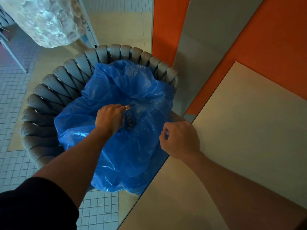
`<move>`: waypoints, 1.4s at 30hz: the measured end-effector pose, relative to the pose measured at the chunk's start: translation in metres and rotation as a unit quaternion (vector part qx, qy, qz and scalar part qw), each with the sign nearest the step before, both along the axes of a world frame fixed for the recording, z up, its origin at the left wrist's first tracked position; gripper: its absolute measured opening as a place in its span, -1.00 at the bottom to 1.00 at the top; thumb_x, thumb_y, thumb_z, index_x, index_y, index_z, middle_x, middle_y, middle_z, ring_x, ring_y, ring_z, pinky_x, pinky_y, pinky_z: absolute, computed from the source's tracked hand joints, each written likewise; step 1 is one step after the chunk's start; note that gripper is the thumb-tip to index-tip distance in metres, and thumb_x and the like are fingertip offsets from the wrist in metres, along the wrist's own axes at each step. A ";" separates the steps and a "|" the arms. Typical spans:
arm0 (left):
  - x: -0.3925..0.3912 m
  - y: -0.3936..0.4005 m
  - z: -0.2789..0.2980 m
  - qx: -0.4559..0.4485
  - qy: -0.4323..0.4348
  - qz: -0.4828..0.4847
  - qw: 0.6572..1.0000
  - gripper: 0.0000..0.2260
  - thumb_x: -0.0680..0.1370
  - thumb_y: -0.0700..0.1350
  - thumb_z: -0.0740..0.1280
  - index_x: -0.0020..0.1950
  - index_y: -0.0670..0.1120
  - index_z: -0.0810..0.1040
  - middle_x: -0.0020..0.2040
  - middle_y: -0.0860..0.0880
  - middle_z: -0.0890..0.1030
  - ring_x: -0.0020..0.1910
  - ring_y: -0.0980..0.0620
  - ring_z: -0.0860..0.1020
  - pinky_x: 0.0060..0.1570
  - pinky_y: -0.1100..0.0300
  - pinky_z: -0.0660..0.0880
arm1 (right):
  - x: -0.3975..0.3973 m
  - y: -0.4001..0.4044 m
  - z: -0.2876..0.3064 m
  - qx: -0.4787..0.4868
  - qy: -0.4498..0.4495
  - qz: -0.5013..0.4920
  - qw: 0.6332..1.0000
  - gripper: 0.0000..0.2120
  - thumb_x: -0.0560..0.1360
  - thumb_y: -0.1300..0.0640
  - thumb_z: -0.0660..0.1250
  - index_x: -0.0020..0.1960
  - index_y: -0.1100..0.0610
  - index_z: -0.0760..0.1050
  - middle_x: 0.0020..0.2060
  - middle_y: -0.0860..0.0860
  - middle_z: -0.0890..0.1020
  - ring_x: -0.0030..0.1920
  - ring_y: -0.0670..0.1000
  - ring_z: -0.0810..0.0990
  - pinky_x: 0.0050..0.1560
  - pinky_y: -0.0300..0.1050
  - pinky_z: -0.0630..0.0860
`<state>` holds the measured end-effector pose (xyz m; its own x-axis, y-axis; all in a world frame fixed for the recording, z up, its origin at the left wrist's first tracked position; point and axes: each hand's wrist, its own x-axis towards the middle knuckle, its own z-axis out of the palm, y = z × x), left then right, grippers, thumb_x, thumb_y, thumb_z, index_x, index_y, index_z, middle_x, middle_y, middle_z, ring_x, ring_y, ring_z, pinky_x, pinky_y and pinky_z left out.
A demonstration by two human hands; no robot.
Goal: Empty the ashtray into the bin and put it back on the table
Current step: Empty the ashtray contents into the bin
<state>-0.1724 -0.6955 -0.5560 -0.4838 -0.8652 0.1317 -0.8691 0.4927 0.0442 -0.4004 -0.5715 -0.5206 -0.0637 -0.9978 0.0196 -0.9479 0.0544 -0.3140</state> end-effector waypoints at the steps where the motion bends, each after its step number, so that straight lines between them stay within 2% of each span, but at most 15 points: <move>1: 0.000 0.000 0.000 0.001 0.001 0.004 1.000 -0.92 0.38 -0.31 0.44 -0.22 -0.17 0.60 -0.37 -0.10 0.55 -0.42 -0.20 0.53 -0.42 0.14 0.26 | 0.000 0.000 0.000 0.000 0.001 0.000 1.000 -0.77 0.48 -0.13 0.22 -0.21 0.00 0.50 -0.37 -0.09 0.58 -0.36 -0.09 0.44 -0.18 -0.19 0.30; 7: 0.001 0.000 0.000 0.004 0.011 0.011 1.000 -0.95 0.43 -0.28 0.39 -0.22 -0.18 0.57 -0.36 -0.11 0.55 -0.38 -0.21 0.53 -0.41 0.13 0.25 | 0.000 0.000 0.000 -0.003 -0.001 -0.005 1.000 -0.77 0.47 -0.13 0.24 -0.21 0.00 0.51 -0.37 -0.09 0.60 -0.36 -0.09 0.45 -0.20 -0.20 0.30; 13: -0.003 -0.006 0.009 -0.044 0.044 0.019 0.998 -0.95 0.43 -0.29 0.35 -0.20 -0.18 0.52 -0.35 -0.13 0.53 -0.40 -0.18 0.49 -0.42 0.04 0.35 | 0.000 0.000 -0.001 0.004 -0.006 -0.008 1.000 -0.76 0.47 -0.15 0.24 -0.21 -0.01 0.51 -0.37 -0.10 0.59 -0.35 -0.09 0.46 -0.23 -0.21 0.34; 15: -0.006 -0.007 0.008 -0.018 0.030 0.019 0.999 -0.93 0.40 -0.32 0.37 -0.18 -0.18 0.55 -0.33 -0.13 0.55 -0.37 -0.21 0.52 -0.44 0.07 0.33 | 0.000 -0.001 0.000 0.005 -0.009 -0.006 1.000 -0.76 0.48 -0.14 0.24 -0.22 0.00 0.51 -0.38 -0.09 0.58 -0.35 -0.08 0.48 -0.22 -0.19 0.39; 19: -0.007 -0.003 -0.001 0.036 0.003 -0.001 0.999 -0.91 0.39 -0.35 0.38 -0.20 -0.17 0.57 -0.33 -0.13 0.55 -0.36 -0.25 0.55 -0.44 0.11 0.27 | 0.001 0.000 0.003 -0.002 -0.013 -0.002 1.000 -0.76 0.48 -0.11 0.25 -0.23 0.02 0.51 -0.39 -0.07 0.59 -0.36 -0.07 0.48 -0.20 -0.19 0.33; 22: -0.005 -0.002 -0.001 0.025 0.012 0.007 1.000 -0.89 0.38 -0.34 0.42 -0.26 -0.17 0.54 -0.37 -0.13 0.54 -0.40 -0.24 0.54 -0.45 0.14 0.25 | 0.001 0.000 0.003 -0.005 -0.009 -0.004 1.000 -0.77 0.48 -0.11 0.25 -0.23 0.01 0.51 -0.39 -0.08 0.59 -0.37 -0.07 0.46 -0.18 -0.19 0.31; 27: -0.003 0.000 0.001 0.000 0.036 0.000 0.999 -0.89 0.36 -0.33 0.44 -0.19 -0.16 0.58 -0.38 -0.11 0.54 -0.42 -0.22 0.54 -0.45 0.16 0.26 | 0.002 -0.001 0.002 -0.009 0.001 -0.010 1.000 -0.79 0.46 -0.11 0.26 -0.24 -0.01 0.49 -0.41 -0.10 0.58 -0.39 -0.08 0.45 -0.18 -0.19 0.30; 32: 0.000 -0.001 0.002 -0.033 0.055 0.020 0.998 -0.91 0.41 -0.31 0.39 -0.12 -0.18 0.56 -0.32 -0.14 0.54 -0.36 -0.21 0.52 -0.45 0.06 0.38 | 0.002 0.000 -0.001 -0.006 0.004 -0.011 1.000 -0.78 0.46 -0.13 0.24 -0.25 -0.02 0.49 -0.42 -0.11 0.56 -0.40 -0.08 0.45 -0.19 -0.20 0.34; 36: -0.003 0.002 -0.003 0.030 0.012 0.015 0.999 -0.92 0.41 -0.32 0.39 -0.18 -0.15 0.56 -0.30 -0.12 0.57 -0.32 -0.24 0.56 -0.43 0.11 0.29 | 0.001 0.000 -0.001 -0.004 0.000 -0.002 1.000 -0.78 0.46 -0.12 0.22 -0.25 -0.01 0.47 -0.43 -0.11 0.54 -0.40 -0.09 0.43 -0.17 -0.19 0.29; 42: -0.002 0.001 -0.006 0.040 0.036 0.037 0.998 -0.95 0.47 -0.29 0.35 -0.16 -0.18 0.58 -0.30 -0.13 0.56 -0.31 -0.25 0.55 -0.39 0.08 0.30 | 0.000 0.001 0.001 -0.003 0.001 0.000 1.000 -0.77 0.47 -0.12 0.21 -0.23 -0.01 0.48 -0.41 -0.10 0.54 -0.38 -0.09 0.43 -0.17 -0.19 0.29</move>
